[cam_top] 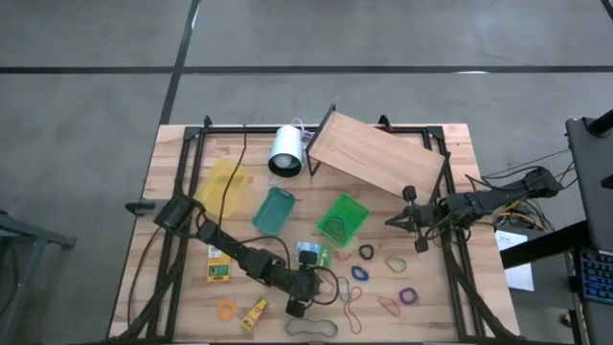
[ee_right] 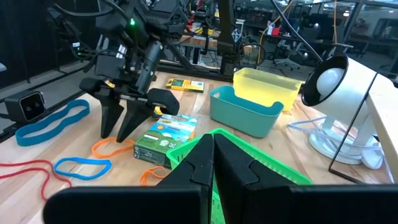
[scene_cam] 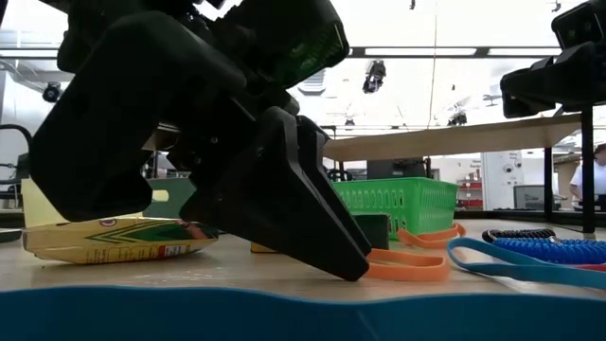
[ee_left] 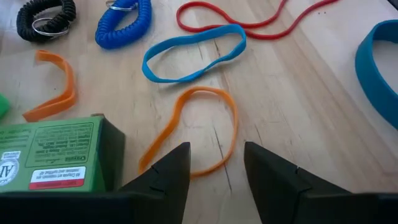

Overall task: Pick & Place Office Desk Supplies
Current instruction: Put the left orange rubber band into the green bin

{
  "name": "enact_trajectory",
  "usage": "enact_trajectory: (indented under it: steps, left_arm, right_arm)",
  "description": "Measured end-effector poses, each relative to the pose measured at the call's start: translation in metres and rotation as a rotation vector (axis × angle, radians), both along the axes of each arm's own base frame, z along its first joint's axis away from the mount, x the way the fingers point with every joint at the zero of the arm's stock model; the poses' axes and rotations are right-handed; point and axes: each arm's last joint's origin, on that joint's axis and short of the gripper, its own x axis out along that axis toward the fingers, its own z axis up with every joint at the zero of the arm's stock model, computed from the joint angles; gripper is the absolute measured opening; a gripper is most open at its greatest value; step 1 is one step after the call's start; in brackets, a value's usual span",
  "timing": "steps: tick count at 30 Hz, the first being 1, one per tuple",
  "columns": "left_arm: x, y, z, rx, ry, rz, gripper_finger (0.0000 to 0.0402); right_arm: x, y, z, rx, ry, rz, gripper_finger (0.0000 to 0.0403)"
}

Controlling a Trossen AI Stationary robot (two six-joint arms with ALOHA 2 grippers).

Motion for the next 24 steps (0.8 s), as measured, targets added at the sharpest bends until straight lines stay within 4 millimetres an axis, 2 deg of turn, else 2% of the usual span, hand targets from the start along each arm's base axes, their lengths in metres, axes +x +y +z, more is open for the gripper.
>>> enact_trajectory:
  steps: [4,10,18,24]
  left_arm:
    - [0.0001,0.0000,0.0000,-0.002,0.001,-0.002,0.0150]
    - [-0.0006,0.0003,-0.0026,-0.042,0.039,-0.007,0.0113]
    - [-0.0013,0.0004,-0.0032,-0.061,0.058,-0.003,0.0083]
    - [-0.0014,0.0005,-0.0034,-0.063,0.057,-0.003,0.0040]
  right_arm:
    - [0.0000,0.0000,0.0001,0.000,0.000,0.000,0.0008]
    - [0.0000,0.0000,0.0000,0.000,0.000,0.000,0.0008]
    - [0.0000,0.0000,0.0000,0.000,0.000,0.000,0.0008]
    - [0.0000,0.0000,0.0000,0.000,0.000,0.000,0.0008]
